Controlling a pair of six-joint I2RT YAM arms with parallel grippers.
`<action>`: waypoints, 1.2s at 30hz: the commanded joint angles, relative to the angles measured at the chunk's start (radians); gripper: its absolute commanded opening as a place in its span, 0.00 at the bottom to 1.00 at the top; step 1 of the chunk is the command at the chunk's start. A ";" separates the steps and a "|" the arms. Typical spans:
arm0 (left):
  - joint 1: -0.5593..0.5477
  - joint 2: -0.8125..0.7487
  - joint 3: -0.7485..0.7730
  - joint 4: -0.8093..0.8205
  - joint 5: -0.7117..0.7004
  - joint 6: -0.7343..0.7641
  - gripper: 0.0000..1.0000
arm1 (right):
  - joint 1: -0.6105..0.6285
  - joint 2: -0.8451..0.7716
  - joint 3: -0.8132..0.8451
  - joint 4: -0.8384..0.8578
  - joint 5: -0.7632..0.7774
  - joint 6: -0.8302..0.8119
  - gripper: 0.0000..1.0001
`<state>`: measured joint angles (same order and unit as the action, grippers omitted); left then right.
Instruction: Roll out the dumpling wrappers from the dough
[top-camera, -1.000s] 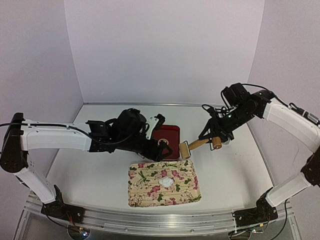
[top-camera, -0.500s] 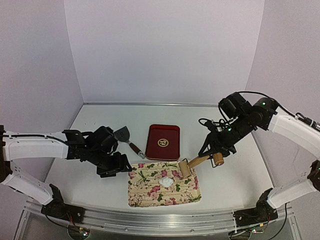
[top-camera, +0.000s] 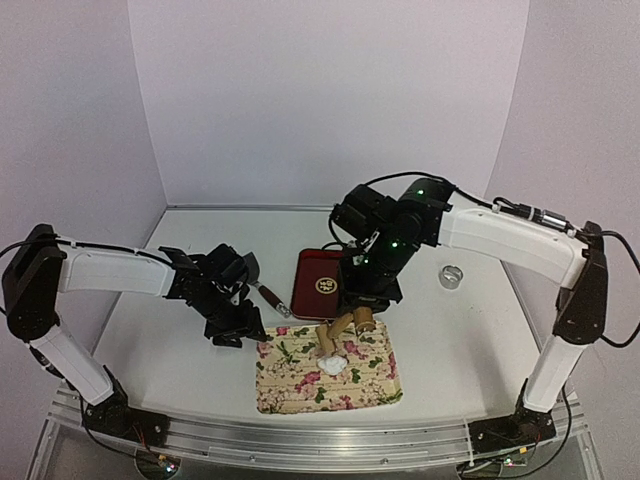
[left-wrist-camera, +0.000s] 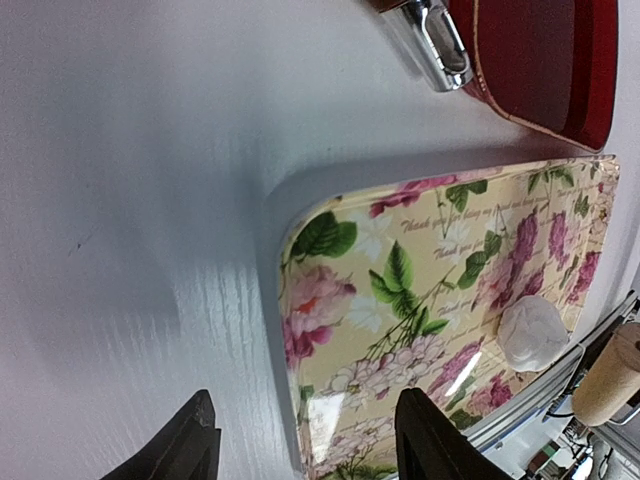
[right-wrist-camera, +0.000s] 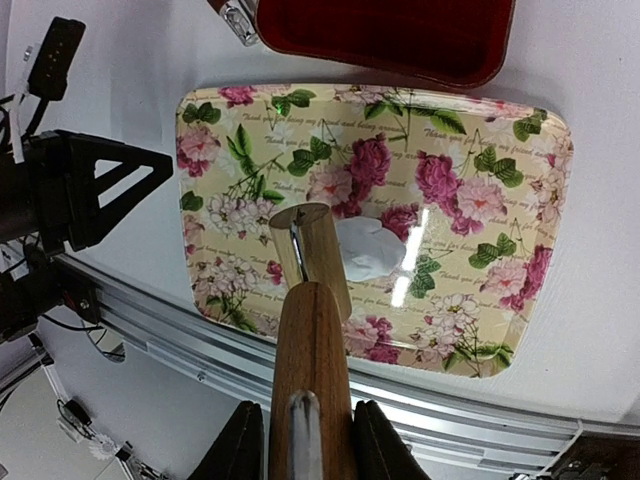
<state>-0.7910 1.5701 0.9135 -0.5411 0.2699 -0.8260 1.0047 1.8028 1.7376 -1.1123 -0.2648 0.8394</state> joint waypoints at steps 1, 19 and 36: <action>0.010 0.056 0.080 -0.010 0.025 0.097 0.56 | 0.025 0.067 0.152 -0.174 0.095 0.018 0.00; 0.044 0.177 0.097 -0.004 0.091 0.150 0.31 | 0.029 0.159 0.233 -0.252 0.056 -0.001 0.00; 0.044 0.225 0.110 0.015 0.094 0.157 0.09 | 0.031 0.163 0.166 -0.204 0.059 -0.017 0.00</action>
<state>-0.7506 1.7730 0.9888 -0.5416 0.3586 -0.6782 1.0286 1.9675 1.9061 -1.3231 -0.2151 0.8339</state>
